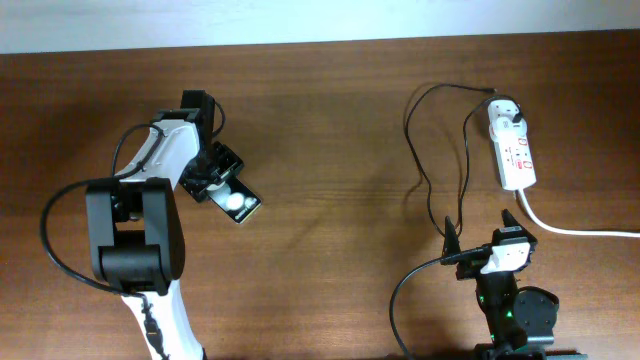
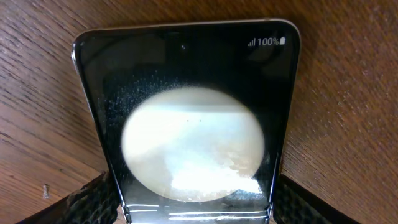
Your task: Plug charger to phone and switch on socket
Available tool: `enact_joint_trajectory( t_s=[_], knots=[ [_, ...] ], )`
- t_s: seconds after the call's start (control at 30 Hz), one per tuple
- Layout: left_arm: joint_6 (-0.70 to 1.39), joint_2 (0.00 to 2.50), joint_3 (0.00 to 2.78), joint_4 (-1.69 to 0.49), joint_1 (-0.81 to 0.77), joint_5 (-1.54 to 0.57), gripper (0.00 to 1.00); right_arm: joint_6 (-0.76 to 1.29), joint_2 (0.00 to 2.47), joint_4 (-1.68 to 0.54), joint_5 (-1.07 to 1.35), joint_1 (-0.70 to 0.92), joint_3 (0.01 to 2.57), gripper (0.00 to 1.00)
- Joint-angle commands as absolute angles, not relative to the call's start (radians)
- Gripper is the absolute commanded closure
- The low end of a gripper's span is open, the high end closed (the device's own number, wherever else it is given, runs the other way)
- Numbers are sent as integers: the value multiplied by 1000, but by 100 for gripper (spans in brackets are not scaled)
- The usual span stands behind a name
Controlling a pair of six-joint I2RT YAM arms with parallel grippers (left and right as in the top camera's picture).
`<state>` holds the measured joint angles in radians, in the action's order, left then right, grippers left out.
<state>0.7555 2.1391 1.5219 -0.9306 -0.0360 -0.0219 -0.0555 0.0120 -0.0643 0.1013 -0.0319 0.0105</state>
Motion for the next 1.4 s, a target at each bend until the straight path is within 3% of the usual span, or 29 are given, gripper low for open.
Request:
enact_joint_trajectory(
  t_s=[0.0, 0.23, 0.43, 0.73, 0.93, 1.17, 1.37],
  knots=[
    [723, 2199, 1473, -927, -38, -116, 49, -52, 7, -70, 96, -33, 6, 1],
    [653, 2189, 1720, -1177, -38, -108, 69, -52, 7, -70, 96, -33, 6, 1],
    [596, 2020, 1889, -1345, -38, -78, 67, -52, 7, -70, 96, -33, 6, 1],
    [551, 1375, 1889, -1468, -36, -64, 65, -52, 7, -70, 96, -33, 6, 1],
    [552, 1117, 1888, -1578, -36, -76, 66, -52, 7, -70, 96, -33, 6, 1],
    [551, 1181, 1769, -1613, -36, -319, 67, -52, 7, -70, 96, -33, 6, 1],
    [507, 1473, 1600, -1595, -36, -342, 66, -52, 7, -70, 96, -33, 6, 1]
  ],
)
